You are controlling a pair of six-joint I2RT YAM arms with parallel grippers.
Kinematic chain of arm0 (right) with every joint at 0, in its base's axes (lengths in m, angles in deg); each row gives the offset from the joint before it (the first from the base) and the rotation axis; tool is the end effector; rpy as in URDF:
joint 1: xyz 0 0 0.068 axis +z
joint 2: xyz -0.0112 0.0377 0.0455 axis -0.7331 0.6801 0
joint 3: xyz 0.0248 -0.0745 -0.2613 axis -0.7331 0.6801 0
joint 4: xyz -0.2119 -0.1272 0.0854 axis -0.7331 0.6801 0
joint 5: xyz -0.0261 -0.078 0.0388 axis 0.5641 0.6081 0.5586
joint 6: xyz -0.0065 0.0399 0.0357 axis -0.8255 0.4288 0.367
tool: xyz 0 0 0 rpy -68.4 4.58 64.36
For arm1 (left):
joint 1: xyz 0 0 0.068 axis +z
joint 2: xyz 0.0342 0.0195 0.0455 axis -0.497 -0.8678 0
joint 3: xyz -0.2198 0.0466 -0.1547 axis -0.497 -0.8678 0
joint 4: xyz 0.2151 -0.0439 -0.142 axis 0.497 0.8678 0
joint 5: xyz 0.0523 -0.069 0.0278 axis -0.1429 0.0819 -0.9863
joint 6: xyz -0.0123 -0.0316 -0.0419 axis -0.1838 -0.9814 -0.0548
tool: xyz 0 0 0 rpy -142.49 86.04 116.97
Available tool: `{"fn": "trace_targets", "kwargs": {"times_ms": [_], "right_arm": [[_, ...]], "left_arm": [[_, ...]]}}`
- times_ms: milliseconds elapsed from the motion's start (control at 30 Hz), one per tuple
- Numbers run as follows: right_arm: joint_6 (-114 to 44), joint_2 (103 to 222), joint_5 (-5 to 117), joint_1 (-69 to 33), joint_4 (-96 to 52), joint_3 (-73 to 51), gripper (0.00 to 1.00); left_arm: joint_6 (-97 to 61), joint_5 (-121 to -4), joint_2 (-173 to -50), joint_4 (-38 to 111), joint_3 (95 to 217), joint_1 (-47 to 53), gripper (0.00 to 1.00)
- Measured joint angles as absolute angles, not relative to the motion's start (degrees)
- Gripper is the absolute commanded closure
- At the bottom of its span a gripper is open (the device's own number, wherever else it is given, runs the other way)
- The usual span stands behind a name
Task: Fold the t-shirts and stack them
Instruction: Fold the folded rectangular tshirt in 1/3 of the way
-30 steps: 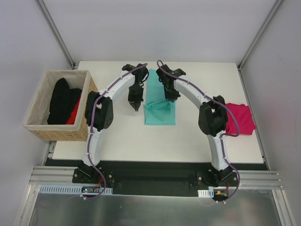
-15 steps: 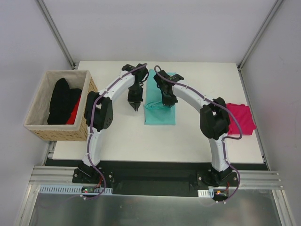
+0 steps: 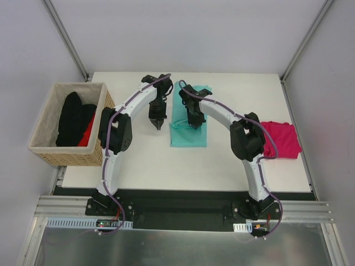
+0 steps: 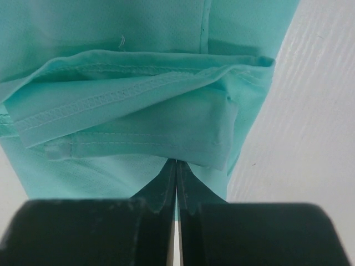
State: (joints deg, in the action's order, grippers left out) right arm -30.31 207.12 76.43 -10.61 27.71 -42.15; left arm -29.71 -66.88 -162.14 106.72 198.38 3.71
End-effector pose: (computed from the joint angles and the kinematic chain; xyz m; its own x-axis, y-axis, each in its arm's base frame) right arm 0.3771 0.2696 0.2066 -0.8369 -0.3776 -0.3963 -0.3569 0.9253 -0.1281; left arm 0.4008 -0.1987 0.2272 -0.9897 0.0474 -0.1355 0.0647 0.9898 -0.1267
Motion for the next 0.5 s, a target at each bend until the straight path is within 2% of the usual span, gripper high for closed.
{"fn": "trace_targets", "kwargs": {"times_ms": [167,500], "right_arm": [[-30.5,208.2,75.8,-10.6,27.6,-42.7,0.99],[-31.6,213.7,75.0,-11.9,27.7,-51.8,0.99]], "left_arm": [[-29.7,-67.7,-162.1,106.8,198.4,4.5,0.92],[-29.8,-67.9,-162.1,107.0,198.4,5.2,0.92]]}}
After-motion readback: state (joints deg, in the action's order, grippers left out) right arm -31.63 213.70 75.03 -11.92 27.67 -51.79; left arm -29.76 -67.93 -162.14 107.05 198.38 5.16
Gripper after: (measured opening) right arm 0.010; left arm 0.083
